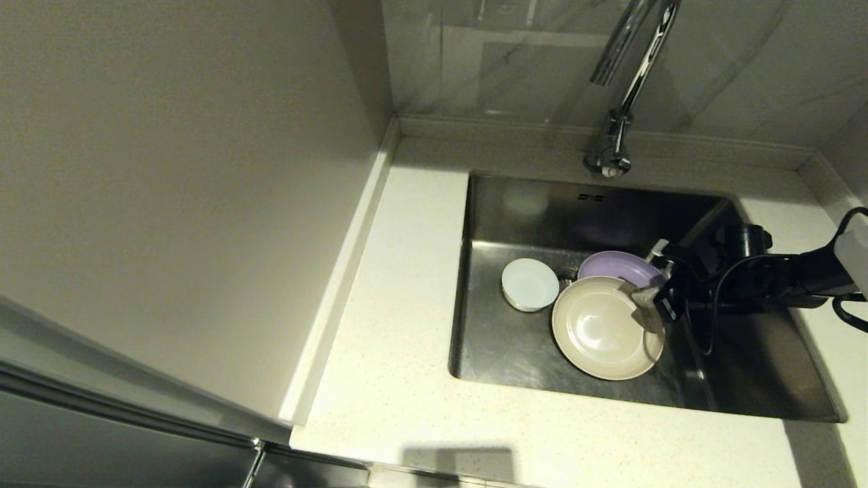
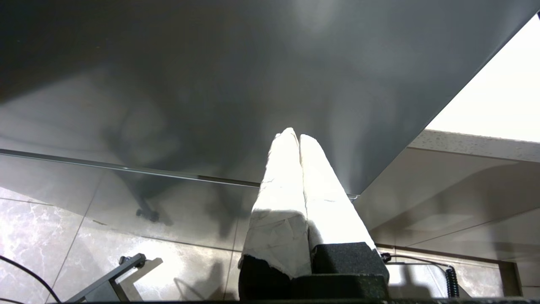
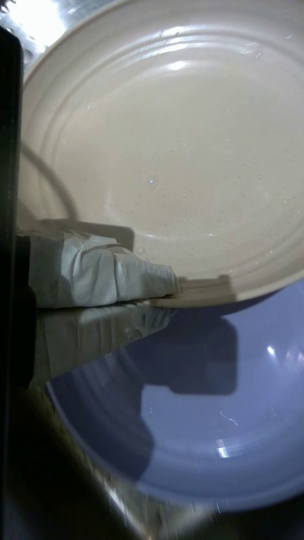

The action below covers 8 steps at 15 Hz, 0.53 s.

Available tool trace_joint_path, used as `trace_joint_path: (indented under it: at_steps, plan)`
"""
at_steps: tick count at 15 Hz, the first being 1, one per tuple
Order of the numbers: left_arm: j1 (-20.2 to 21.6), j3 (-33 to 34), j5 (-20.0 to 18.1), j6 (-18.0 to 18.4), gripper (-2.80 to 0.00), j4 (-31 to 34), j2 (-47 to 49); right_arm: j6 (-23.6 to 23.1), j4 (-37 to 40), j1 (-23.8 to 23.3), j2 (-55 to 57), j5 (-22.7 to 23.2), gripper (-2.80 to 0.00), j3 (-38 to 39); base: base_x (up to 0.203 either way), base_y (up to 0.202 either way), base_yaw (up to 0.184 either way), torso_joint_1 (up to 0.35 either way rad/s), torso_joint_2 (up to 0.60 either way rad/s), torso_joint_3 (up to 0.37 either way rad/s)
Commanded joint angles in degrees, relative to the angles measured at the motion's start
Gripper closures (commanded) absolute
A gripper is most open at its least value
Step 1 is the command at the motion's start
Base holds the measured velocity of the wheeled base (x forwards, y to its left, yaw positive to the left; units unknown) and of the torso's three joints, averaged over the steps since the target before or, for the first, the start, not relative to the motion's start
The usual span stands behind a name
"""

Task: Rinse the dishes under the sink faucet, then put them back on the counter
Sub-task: Put a plate back to the table from the sink

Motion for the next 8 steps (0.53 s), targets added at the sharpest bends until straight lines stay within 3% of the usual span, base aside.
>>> trace_joint_path:
  at_steps: [1, 6, 8]
  plan:
    - [0.0, 0.0, 0.03, -0.04, 0.0, -0.02, -0.18, 0.43, -0.1, -0.76, -1.41, 0.37, 0.0, -1.3, 0.0, 0.0, 0.0, 0.0, 0.0, 0.0]
    - [0.0, 0.0, 0.03, 0.04, 0.0, -0.02, -0.18, 0.42, -0.74, -6.31, -9.67, 6.01, 0.0, 0.25, 0.0, 0.0, 0.0, 0.0, 0.0, 0.0]
    - [-0.09, 0.0, 0.03, -0.04, 0.0, -0.02, -0.18, 0.75, -4.88, -9.57, -13.12, 9.2, 0.0, 1.35, 0.0, 0.0, 0.0, 0.0, 0.0, 0.0]
